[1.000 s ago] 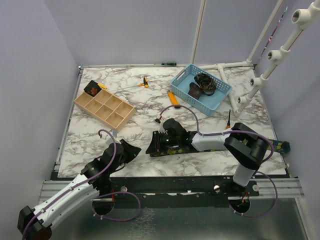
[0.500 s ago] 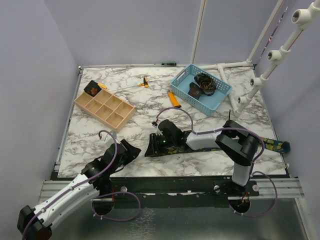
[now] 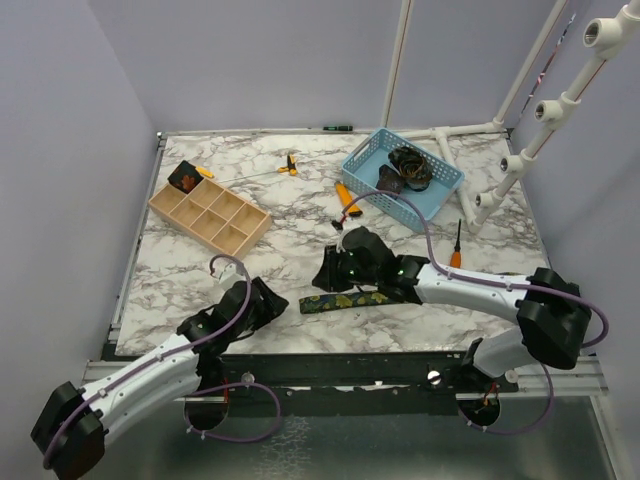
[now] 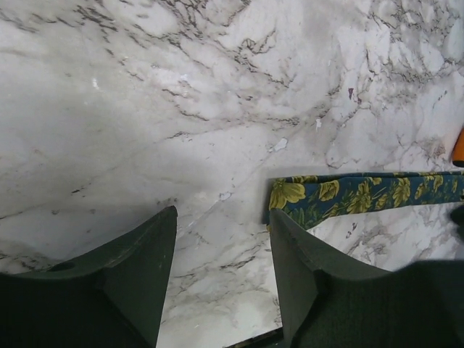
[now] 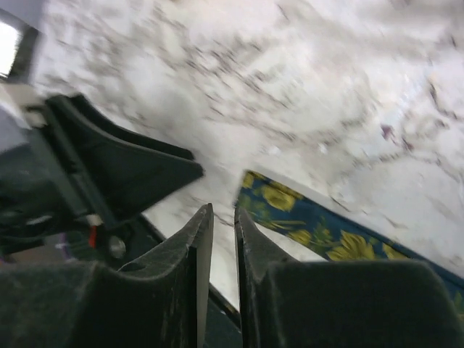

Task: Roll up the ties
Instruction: Roll the tie at the center of the board.

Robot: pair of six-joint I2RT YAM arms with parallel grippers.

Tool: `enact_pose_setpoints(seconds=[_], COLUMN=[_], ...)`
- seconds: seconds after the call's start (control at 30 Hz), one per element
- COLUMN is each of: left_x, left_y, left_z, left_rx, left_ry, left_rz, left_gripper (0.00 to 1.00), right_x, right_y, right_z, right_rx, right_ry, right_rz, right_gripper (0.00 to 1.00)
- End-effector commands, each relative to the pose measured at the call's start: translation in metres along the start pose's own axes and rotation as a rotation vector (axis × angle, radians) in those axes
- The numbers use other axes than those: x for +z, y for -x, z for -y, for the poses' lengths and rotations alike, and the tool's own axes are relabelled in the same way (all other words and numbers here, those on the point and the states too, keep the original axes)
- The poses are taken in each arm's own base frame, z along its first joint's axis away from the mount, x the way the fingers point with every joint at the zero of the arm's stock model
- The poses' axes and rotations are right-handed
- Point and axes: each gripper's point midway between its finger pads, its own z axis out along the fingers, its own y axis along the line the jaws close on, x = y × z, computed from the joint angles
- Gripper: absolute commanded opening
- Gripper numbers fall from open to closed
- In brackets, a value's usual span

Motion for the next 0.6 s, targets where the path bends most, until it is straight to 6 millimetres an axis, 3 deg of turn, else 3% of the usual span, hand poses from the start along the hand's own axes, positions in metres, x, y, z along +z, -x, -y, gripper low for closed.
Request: enact_pose_setpoints(seconds=[0.0, 0.13, 0.33, 0.57], left_x=[0.009, 0.017, 0.024, 0.026], left_y=[-0.008, -0.012, -0.017, -0.017], left_z=[0.028, 0.036, 0.036, 0.037], left_rx=[0.013, 0.043, 0.076, 0.090], left_ry=[-0.090, -0.102, -0.088, -0.105], left_rz=[-0.061, -0.091, -0.119, -0.112], left_gripper=[0.56, 0.56, 0.57, 0.58], right_x=[0.005, 0.009, 0.013, 0.011], right_y=[-0.058, -0.070, -0.091, -0.109], right_z=[0.065, 0.078, 0.103, 0.120], right_rx=[-0.019, -0.014, -0.005, 0.014], right_ry=[-0.213, -0.258, -0.348, -0.396], right_rz=[-0.159, -0.191, -0.240, -0.270], right_gripper=[0.21, 0.17, 0.14, 0.14])
